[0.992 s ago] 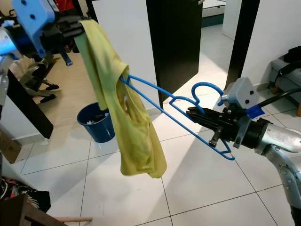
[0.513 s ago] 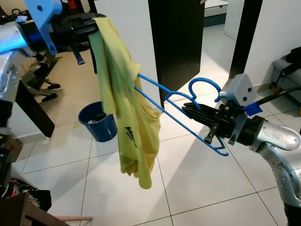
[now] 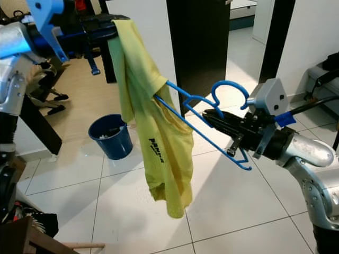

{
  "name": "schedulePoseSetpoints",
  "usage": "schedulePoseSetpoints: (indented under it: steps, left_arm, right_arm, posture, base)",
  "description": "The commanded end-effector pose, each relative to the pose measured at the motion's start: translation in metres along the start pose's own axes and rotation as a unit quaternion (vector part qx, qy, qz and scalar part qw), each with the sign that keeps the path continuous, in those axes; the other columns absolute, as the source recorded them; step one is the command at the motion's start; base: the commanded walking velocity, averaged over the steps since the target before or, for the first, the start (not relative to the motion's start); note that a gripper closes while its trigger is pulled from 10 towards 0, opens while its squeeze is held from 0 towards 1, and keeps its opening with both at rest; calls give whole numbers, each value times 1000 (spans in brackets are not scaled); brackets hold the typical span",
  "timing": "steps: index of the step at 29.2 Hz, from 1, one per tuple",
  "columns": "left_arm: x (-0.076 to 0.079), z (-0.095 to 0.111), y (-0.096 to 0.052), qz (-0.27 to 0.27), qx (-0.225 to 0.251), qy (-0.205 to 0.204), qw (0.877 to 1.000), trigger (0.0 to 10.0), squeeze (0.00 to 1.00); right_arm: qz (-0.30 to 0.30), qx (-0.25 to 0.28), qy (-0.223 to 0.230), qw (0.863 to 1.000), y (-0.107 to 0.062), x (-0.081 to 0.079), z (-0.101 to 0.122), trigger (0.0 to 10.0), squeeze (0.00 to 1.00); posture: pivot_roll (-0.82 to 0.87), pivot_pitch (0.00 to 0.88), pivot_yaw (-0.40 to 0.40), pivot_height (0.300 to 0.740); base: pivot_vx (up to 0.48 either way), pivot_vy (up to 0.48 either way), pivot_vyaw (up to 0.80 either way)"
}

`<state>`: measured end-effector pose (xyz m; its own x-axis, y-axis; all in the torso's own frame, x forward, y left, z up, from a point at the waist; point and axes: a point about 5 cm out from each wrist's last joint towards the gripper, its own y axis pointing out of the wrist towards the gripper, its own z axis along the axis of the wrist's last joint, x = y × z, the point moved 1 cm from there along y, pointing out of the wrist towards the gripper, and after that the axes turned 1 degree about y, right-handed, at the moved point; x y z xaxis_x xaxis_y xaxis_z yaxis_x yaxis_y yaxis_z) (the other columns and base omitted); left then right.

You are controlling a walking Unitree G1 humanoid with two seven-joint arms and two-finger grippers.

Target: Hang hanger

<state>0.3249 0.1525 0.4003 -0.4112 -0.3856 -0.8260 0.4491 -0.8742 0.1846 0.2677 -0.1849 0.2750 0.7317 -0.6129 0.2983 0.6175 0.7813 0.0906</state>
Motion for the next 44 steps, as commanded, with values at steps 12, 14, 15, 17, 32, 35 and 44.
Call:
schedulePoseSetpoints:
  steps: [12, 14, 15, 17, 32, 35, 44]
  left_arm:
    - [16, -23, -6, -55, -100, 21, 993, 10000, 1000]
    - [15, -20, -2, -42, -87, 23, 995, 10000, 1000]
    - [15, -20, -2, -42, -87, 23, 995, 10000, 1000]
    - [10, -16, 3, -14, -75, 39, 996, 10000, 1000]
    - [3, -38, -24, 355, -28, -158, 921, 10000, 1000]
    - [24, -48, -21, 361, -36, -195, 911, 10000, 1000]
    - [99, -68, 19, 358, -62, -270, 891, 10000, 0]
  right_arm:
    - [5, 44, 4, 999, 10, -2, 7, 10000, 0]
    - [7, 45, 5, 999, 11, -2, 7, 10000, 0]
    - [7, 45, 5, 999, 11, -2, 7, 10000, 0]
    - [10, 46, 6, 999, 13, -3, 7, 10000, 0]
    - [-110, 96, 21, 989, 35, 26, 8, 10000, 0]
    - [-126, 108, 25, 986, 39, 30, 10, 10000, 0]
    - [-115, 127, 41, 984, 59, 25, 14, 10000, 0]
  posture:
    - [-91, 0, 124, 740]
    - [-92, 0, 123, 740]
    - [-92, 0, 123, 740]
    - [-93, 0, 123, 740]
    - [-65, 0, 98, 740]
    - [-60, 0, 92, 740]
    - [-58, 0, 76, 740]
  base:
    - [0, 0, 0]
    - [0, 0, 0]
    - [0, 0, 0]
    - [0, 0, 0]
    - [0, 0, 0]
    - [0, 0, 0]
    - [0, 0, 0]
